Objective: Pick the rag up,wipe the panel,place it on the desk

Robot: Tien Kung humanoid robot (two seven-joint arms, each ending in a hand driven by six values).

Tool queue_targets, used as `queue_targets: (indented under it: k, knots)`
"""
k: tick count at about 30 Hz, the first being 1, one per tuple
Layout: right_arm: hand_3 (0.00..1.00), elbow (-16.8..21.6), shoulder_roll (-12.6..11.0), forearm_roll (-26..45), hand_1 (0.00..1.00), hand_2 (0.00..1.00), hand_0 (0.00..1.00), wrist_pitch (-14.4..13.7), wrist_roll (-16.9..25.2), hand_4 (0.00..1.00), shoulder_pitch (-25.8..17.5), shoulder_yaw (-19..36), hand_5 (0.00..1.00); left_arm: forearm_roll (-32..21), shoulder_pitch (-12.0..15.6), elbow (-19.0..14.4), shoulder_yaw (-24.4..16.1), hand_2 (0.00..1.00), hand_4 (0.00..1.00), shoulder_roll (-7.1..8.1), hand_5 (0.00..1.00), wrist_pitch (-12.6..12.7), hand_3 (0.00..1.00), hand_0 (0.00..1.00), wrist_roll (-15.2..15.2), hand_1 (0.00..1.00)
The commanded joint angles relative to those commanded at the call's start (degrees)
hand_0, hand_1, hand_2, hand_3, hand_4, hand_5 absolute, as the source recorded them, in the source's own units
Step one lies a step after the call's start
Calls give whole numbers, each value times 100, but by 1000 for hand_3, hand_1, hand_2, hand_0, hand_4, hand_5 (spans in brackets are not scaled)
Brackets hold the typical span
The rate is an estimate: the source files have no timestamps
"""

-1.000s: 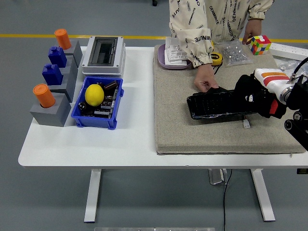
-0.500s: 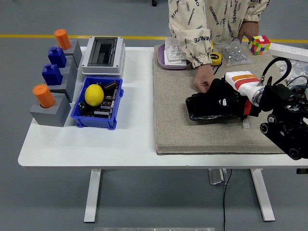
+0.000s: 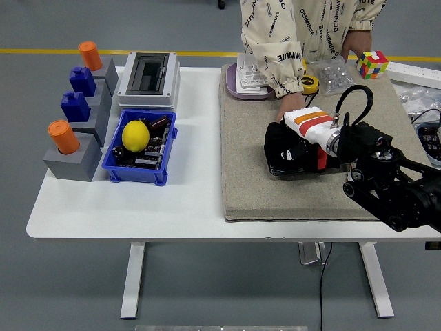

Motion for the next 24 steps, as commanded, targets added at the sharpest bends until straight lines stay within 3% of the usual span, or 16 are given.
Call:
queue_targets:
  k: [12,24]
  knots:
    - [285,65,113,53,277,329,200,11,-16,781,118,-226,2,-10,-28,0,17,746,600,7,478,-4,567,650,-8,698]
    - [286,-211,-305,62,278,329,201,11,3,782,-63,83,2,-2,-10,0,-31,747,600,-3,478,0,566,651,-6,698]
